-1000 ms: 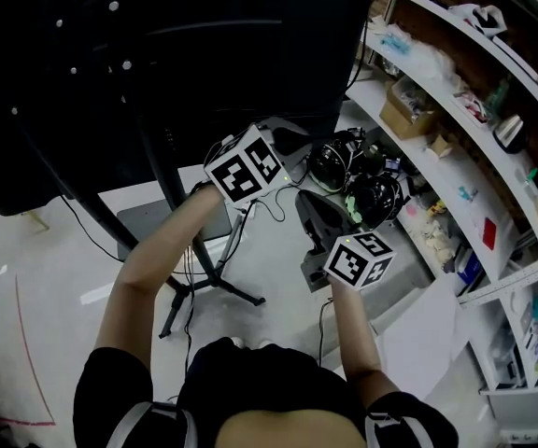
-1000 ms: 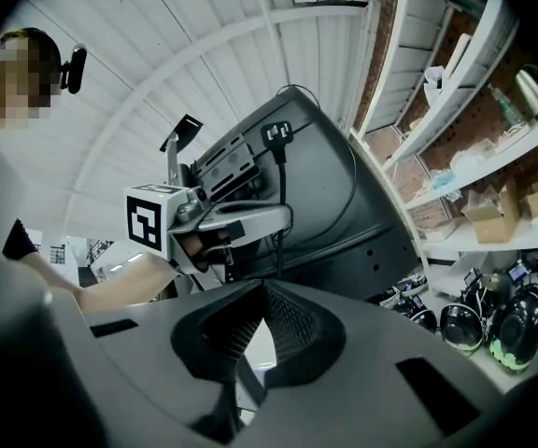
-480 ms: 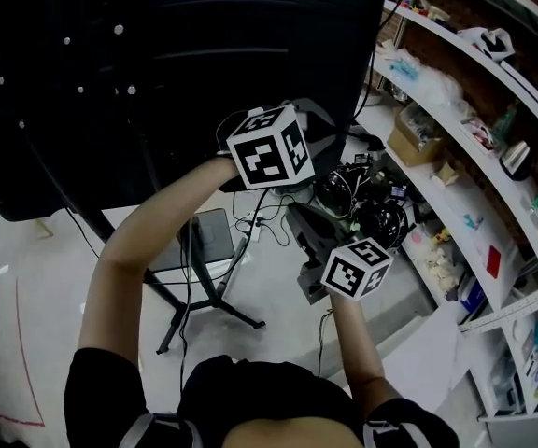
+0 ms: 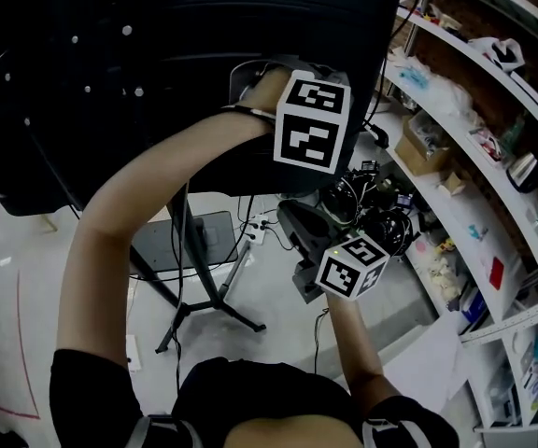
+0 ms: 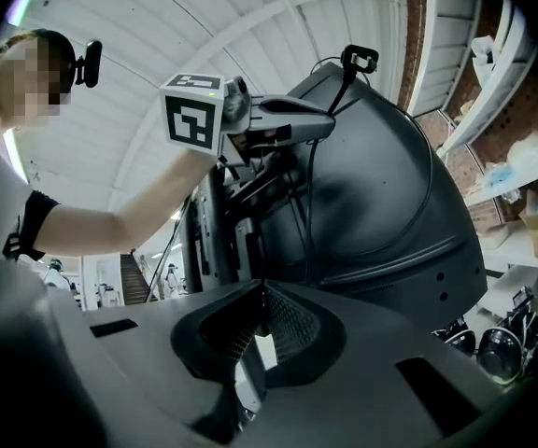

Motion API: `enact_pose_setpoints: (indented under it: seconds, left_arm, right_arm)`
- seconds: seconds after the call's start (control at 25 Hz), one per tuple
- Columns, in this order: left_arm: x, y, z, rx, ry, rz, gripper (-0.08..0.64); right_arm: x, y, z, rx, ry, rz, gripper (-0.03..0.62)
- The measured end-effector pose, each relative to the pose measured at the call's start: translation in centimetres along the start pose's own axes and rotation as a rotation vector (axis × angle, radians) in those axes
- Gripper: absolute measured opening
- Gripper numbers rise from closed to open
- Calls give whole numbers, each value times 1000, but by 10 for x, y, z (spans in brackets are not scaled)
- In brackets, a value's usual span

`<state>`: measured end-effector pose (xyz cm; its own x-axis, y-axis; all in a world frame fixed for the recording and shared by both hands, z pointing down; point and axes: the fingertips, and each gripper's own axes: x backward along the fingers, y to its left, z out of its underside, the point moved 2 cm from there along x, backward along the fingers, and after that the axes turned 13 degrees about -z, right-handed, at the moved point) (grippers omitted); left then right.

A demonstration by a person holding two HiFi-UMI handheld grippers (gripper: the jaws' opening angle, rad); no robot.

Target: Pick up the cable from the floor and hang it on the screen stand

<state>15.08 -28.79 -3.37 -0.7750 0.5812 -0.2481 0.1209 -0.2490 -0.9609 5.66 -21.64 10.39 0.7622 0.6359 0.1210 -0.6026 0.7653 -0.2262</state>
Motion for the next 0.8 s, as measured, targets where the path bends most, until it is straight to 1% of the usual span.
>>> enact_pose_setpoints:
  seconds: [0.24, 0.36, 0.48, 0.56, 0.8]
  left_arm:
    - [-10, 33, 1, -125, 67, -44, 12]
    - [-13, 41, 4, -156, 90, -30, 12]
    - [-13, 50, -9, -190, 87, -21, 12]
    - [-13, 58, -17, -204, 85, -27, 12]
    - [-13, 90, -28, -197, 91, -29, 12]
  right_arm:
    - [-3, 4, 4, -3, 8, -16, 25]
    - [-5, 1, 0, 13, 8, -22, 25]
    - [-6, 1, -15, 40, 5, -38, 25]
    - [-8, 2, -25, 49, 7, -52, 25]
    - [-13, 5, -61, 80, 4, -97, 25]
